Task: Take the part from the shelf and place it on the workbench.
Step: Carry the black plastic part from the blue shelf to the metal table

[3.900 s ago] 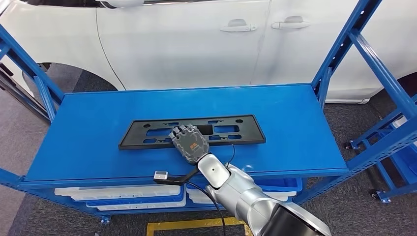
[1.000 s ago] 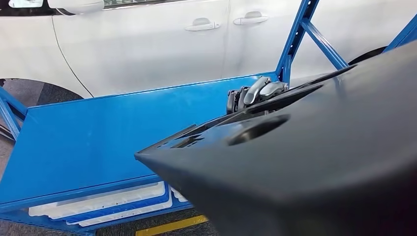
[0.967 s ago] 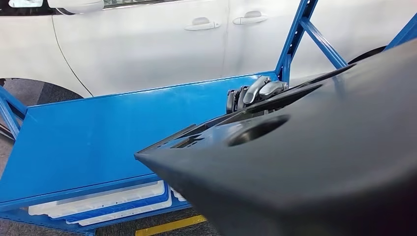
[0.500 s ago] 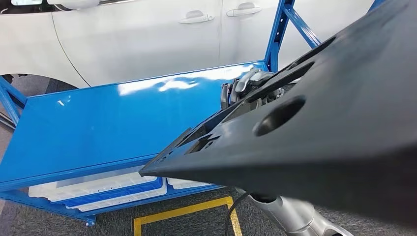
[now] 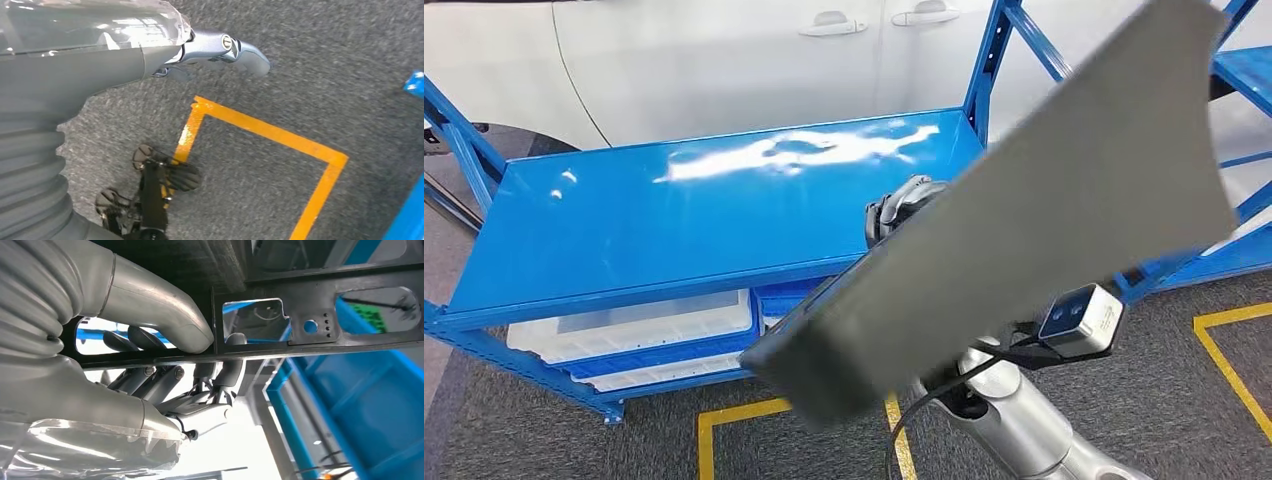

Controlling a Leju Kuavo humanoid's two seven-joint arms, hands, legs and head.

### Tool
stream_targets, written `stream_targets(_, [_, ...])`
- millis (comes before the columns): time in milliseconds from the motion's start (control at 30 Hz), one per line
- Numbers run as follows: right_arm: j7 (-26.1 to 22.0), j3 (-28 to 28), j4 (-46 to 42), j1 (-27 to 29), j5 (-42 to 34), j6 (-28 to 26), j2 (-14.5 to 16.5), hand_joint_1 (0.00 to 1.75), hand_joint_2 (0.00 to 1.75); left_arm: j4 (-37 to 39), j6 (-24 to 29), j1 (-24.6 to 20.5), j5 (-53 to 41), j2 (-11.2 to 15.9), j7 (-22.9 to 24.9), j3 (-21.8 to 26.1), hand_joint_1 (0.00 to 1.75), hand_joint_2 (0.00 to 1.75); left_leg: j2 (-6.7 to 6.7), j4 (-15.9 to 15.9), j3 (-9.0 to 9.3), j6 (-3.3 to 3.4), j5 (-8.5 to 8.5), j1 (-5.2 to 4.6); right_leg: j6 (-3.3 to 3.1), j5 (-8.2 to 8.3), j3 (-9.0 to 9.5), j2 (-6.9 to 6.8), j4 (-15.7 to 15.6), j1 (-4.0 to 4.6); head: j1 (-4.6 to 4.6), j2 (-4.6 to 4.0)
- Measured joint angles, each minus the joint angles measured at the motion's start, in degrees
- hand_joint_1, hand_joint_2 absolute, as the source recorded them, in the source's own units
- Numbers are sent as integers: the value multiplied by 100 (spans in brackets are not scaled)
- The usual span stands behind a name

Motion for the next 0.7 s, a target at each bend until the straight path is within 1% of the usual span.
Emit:
stream_targets(33, [11,-12,15,-40,-64,1,-61,175,175,0,-30,1,-3,1,-1,-1,0,175,1,72,-111,-25,36,10,17,130,272,-1,-301,-19,16,0])
stream_targets(67, [14,-27,21,-71,-89,1,-106,175,175,0,-55,2,-5,4,-1,-1,0,175,-4,150,-210,-52,61,9,28,139,582,-1,-712,-29,43,0])
stream_targets(100, [10,-40,22,-85,-69,1,-135,175,175,0,-74,3,-6,7,0,-2,0,175,-9,219,-283,-82,85,7,4,89,828,9,-1062,-25,67,0])
stream_targets(133, [4,-48,20,-88,-19,-1,-150,175,175,0,-87,4,-7,11,0,-2,0,175,-15,266,-329,-115,115,-1,-30,8,978,19,-1302,-19,96,0])
stream_targets(167, [-2,-49,18,-83,55,-4,-155,175,175,0,-98,5,-8,15,-1,-2,0,175,-21,286,-357,-149,156,-5,-80,-47,1023,30,-1414,3,121,0])
stream_targets(200, [-9,-45,16,-74,134,-11,-158,175,175,0,-115,9,-13,16,-1,-2,0,175,-26,280,-371,-188,208,0,-145,-19,986,37,-1417,12,136,0])
stream_targets(233, [-11,-39,15,-74,207,-22,-160,175,175,0,-139,14,-25,19,-3,-2,0,175,-31,285,-396,-224,211,11,-195,33,942,27,-1423,9,150,0])
stream_targets(267, [-13,-32,13,-72,267,-37,-159,175,175,0,-165,18,-39,21,-4,-4,0,175,-36,346,-442,-257,112,26,-247,97,883,18,-1423,9,152,0])
stream_targets(300, [-14,-26,11,-71,312,-55,-156,175,175,0,-189,21,-52,24,-7,-5,0,175,-39,505,-510,-289,-95,36,-289,168,814,7,-1430,0,153,0])
stream_targets(333, [-16,-20,9,-68,348,-72,-152,175,175,0,-210,16,-63,28,-9,-8,0,175,-39,777,-599,-317,-390,46,-316,238,734,-1,-1430,-1,151,0])
stream_targets(367, [-18,-15,6,-60,372,-86,-149,175,175,0,-227,11,-66,32,-10,-9,0,175,-38,1142,-695,-340,-696,48,-331,308,644,-3,-1428,4,150,0])
stream_targets(400, [-19,-11,6,-48,392,-95,-147,175,175,0,-239,6,-68,37,-11,-11,0,175,-38,1520,-766,-353,-913,49,-336,379,552,-4,-1424,12,151,0])
stream_targets(433, [-19,-7,6,-34,401,-98,-146,175,175,0,-250,2,-70,42,-12,-13,0,175,-38,1813,-780,-355,-998,49,-337,449,458,-6,-1420,21,151,0])
stream_targets(467, [-19,-5,6,-21,408,-99,-146,175,175,0,-257,0,-72,44,-12,-14,0,175,-38,1945,-710,-346,-950,48,-335,520,364,-6,-1416,31,151,0])
stream_targets(500, [-19,-3,6,-10,414,-99,-146,175,175,0,-261,-2,-74,46,-11,-17,0,175,-39,1873,-540,-323,-806,45,-331,587,279,-5,-1413,41,150,0])
stream_targets(533, [-19,-2,5,-5,418,-99,-146,175,175,0,-263,-6,-75,48,-12,-21,0,175,-41,1606,-273,-289,-652,39,-324,652,204,-3,-1412,51,150,0])
stream_targets(567, [-20,-2,1,-3,422,-100,-146,175,175,-1,-264,-15,-75,58,-13,-25,0,175,-47,1180,74,-238,-595,22,-311,711,147,-1,-1411,58,151,0])
stream_targets(600, [-20,-2,-3,-3,426,-101,-145,175,175,-2,-267,-26,-78,69,-15,-31,0,175,-51,711,409,-192,-624,2,-290,766,109,-2,-1411,64,153,0])
stream_targets(633, [-21,-1,-8,-3,429,-101,-142,175,175,-3,-268,-35,-79,79,-17,-35,0,175,-57,353,645,-154,-682,-24,-260,823,92,-7,-1423,61,158,0])
stream_targets(667, [-22,1,-12,-3,431,-101,-139,175,175,-4,-269,-43,-81,89,-21,-39,0,175,-60,116,780,-120,-743,-49,-225,879,87,-13,-1442,51,159,0])
stream_targets(700, [-23,3,-13,-3,433,-100,-136,175,175,-4,-270,-44,-83,93,-24,-42,0,175,-60,24,798,-100,-729,-67,-186,940,90,-19,-1470,43,162,0])
